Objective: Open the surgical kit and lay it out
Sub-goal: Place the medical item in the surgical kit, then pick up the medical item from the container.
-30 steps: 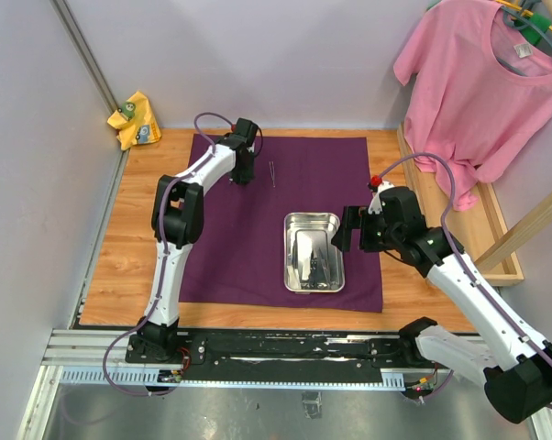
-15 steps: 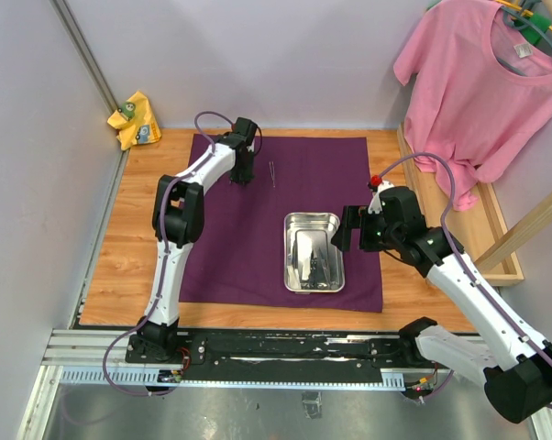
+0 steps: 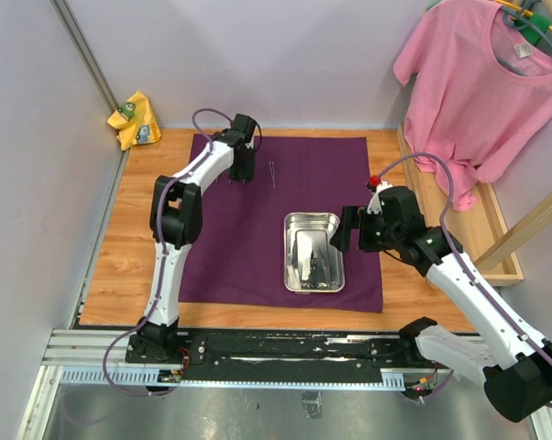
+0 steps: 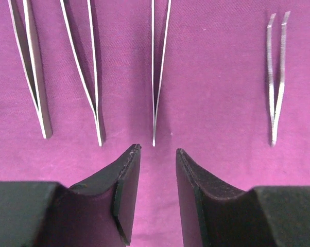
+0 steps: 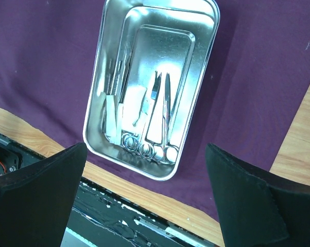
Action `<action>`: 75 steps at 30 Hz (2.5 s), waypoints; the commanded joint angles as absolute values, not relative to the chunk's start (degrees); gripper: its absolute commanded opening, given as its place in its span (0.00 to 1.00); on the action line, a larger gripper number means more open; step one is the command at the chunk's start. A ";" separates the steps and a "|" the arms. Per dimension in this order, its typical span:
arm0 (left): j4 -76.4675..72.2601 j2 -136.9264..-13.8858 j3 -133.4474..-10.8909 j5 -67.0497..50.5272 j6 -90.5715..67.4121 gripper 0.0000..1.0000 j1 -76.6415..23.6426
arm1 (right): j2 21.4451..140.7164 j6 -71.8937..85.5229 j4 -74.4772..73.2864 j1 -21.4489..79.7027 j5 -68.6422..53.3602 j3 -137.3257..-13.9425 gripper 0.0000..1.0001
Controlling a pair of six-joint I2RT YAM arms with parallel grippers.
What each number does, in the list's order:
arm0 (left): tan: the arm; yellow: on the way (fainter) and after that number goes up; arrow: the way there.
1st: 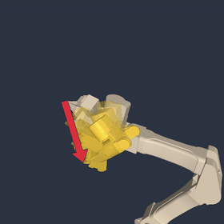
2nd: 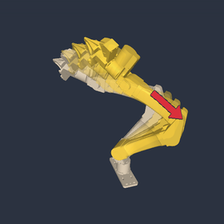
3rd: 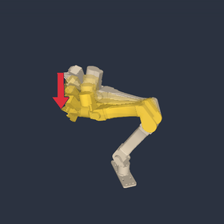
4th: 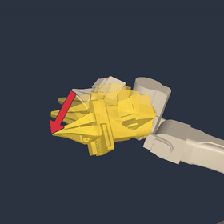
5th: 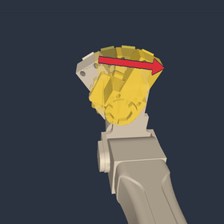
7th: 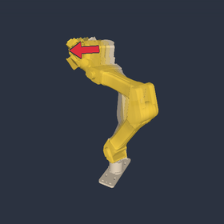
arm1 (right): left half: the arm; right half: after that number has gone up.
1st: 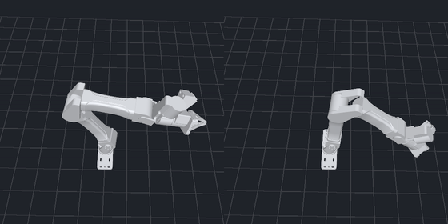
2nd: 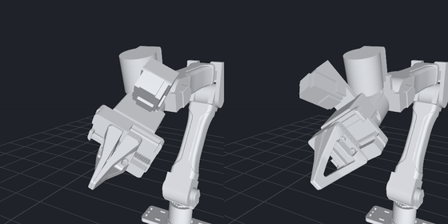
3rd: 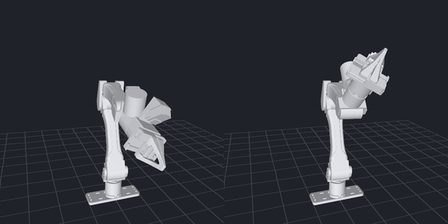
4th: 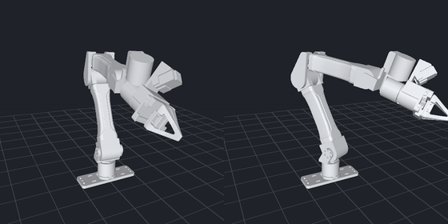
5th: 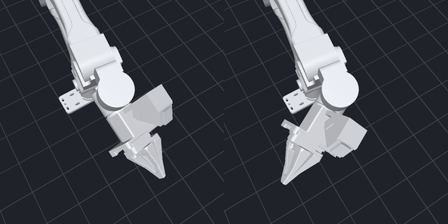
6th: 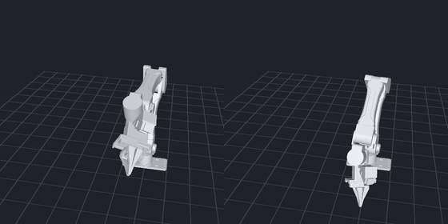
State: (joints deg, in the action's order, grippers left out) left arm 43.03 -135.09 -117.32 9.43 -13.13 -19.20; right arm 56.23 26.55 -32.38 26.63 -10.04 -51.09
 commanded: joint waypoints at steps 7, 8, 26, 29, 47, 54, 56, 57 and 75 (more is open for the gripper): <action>41.38 -109.80 -112.72 0.44 -18.93 0.41 -19.66 | 58.64 28.19 -28.68 25.97 -13.04 -50.94 1.00; 40.35 -107.19 -109.88 -0.47 -19.28 0.42 -20.17 | 59.31 28.73 -27.75 26.09 -13.85 -50.77 0.99; 30.89 -76.46 -72.81 -8.22 -22.67 0.42 -22.72 | 85.89 33.97 -21.34 37.02 -8.94 -61.93 0.50; 31.02 -74.71 -71.57 -9.19 -22.59 0.42 -22.68 | 89.72 34.80 -22.80 38.90 -4.85 -64.56 0.44; 32.22 -69.19 -69.64 -12.63 -21.09 0.43 -22.68 | 102.83 39.32 -30.00 46.21 8.69 -74.35 0.27; 32.17 -68.48 -69.41 -13.03 -20.45 0.43 -22.70 | 104.84 40.02 -31.25 46.63 10.99 -75.48 0.27; 32.17 -68.40 -69.42 -13.25 -20.37 0.43 -22.73 | 105.51 40.23 -31.45 46.75 11.37 -75.79 0.27; 32.17 -68.34 -69.47 -13.27 -20.39 0.43 -22.73 | 105.75 40.32 -31.46 46.76 11.46 -75.95 0.27; 33.23 -68.09 -70.08 -14.07 -19.46 0.43 -22.68 | 108.31 41.99 -26.99 46.81 12.34 -75.16 0.29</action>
State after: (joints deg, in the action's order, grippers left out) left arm 33.12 -69.56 -69.69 -12.75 -20.62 -22.37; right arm 107.74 40.53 -29.04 46.04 10.59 -74.61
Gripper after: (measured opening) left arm 0.429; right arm 0.285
